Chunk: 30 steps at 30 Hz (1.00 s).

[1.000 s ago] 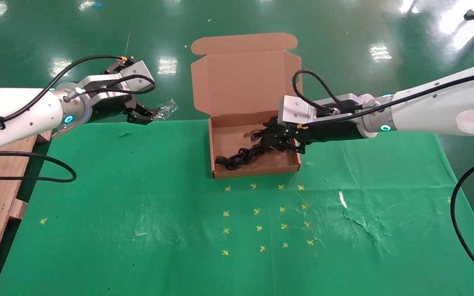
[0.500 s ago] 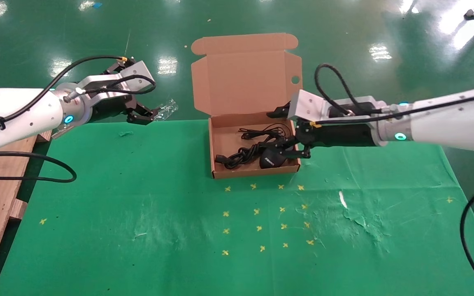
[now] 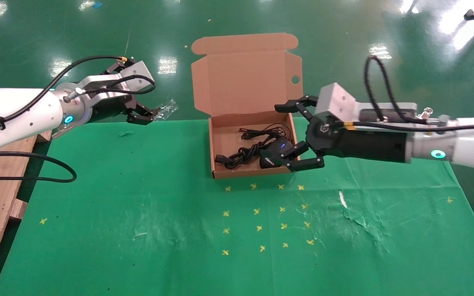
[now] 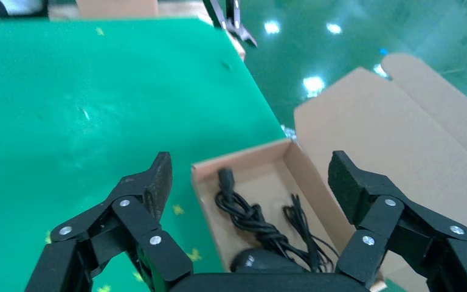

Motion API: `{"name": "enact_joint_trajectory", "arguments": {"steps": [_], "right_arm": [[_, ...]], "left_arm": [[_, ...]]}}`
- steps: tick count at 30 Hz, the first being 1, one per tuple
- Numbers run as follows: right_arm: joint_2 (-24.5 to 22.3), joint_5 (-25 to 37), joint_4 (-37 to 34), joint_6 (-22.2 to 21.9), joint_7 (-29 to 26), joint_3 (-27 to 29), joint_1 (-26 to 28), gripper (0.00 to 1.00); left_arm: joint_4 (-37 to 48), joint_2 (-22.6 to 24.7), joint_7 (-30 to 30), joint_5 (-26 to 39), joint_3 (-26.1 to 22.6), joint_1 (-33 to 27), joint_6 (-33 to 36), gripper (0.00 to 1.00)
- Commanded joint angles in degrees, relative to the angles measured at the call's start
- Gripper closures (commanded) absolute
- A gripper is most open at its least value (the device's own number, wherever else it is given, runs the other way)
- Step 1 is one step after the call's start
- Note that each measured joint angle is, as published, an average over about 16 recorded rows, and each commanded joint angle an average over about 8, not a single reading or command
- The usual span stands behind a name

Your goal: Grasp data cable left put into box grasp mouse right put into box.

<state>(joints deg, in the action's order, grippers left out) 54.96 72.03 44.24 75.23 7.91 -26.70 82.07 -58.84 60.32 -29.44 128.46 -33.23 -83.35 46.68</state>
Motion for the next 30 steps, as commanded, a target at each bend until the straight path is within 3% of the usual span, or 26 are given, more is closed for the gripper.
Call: {"name": "enact_joint_trajectory", "arguments": {"steps": [1,9,30], "right_arm": [[-1.13,-1.71,1.67,0.59,-1.06,0.61,-1.16,0.0],[-5.71,-8.64,8.4,3.0,-5.34,3.06,-5.87,0.0],[-17.69,-26.75,26.02,9.28,-16.55,9.47,-18.18,0.0]], "left_arm": [[0.0,0.0,0.0,0.0,0.0,0.0,0.0,0.0],[-0.55,-0.97,0.72,-3.3,0.66,0.84,1.48,0.0],[-5.66,-9.74,7.19,-33.31,6.62,8.38,15.0,0.0]]}}
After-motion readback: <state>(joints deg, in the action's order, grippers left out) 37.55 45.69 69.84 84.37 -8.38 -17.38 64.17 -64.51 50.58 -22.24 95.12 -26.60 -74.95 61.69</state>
